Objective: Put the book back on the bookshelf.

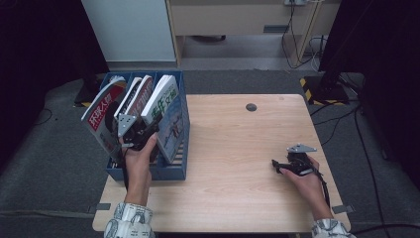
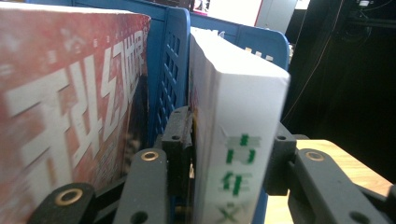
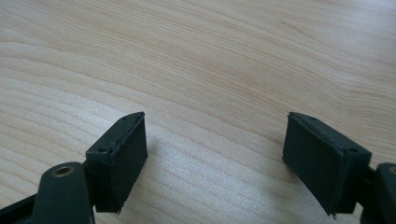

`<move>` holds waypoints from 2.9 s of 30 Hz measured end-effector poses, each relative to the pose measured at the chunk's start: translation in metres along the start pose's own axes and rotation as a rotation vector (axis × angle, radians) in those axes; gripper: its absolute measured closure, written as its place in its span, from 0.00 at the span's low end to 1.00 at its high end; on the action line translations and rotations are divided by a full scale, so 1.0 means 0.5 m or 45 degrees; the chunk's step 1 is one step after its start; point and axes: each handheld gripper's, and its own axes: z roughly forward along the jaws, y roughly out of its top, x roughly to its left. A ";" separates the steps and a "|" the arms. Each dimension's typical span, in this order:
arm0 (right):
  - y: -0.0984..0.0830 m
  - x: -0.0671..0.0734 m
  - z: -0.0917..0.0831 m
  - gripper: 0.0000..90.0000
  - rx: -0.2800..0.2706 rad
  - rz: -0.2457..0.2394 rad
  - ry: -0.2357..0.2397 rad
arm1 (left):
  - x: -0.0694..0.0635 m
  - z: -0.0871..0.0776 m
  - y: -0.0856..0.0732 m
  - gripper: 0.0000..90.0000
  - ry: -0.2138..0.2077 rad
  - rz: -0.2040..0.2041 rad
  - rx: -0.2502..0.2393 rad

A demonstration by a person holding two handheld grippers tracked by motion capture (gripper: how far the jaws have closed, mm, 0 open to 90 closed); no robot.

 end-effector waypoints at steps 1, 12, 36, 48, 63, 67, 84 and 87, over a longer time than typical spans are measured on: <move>0.000 0.000 0.000 0.24 0.000 0.003 -0.001 | -0.001 -0.005 -0.001 0.67 -0.006 0.014 0.005; 0.001 0.001 0.001 0.23 -0.001 0.009 -0.002 | -0.004 -0.028 -0.011 0.63 -0.011 0.022 0.039; 0.001 0.002 0.002 0.22 0.001 0.004 -0.002 | 0.010 -0.095 -0.044 0.47 0.004 -0.008 0.130; 0.001 0.003 0.002 0.21 0.004 0.005 -0.002 | -0.001 -0.100 -0.053 0.36 -0.076 -0.061 0.199; 0.001 0.004 0.002 0.20 0.005 0.005 -0.003 | -0.041 -0.108 -0.062 0.28 -0.121 -0.038 0.224; 0.001 0.004 0.002 0.20 0.006 0.004 -0.001 | -0.050 -0.105 -0.064 0.28 -0.136 -0.026 0.232; 0.001 0.005 0.002 0.20 0.006 0.009 -0.002 | -0.072 -0.083 -0.076 0.23 -0.199 0.027 0.284; 0.001 0.004 0.002 0.20 0.006 0.008 -0.002 | -0.078 -0.077 -0.082 0.23 -0.217 0.040 0.301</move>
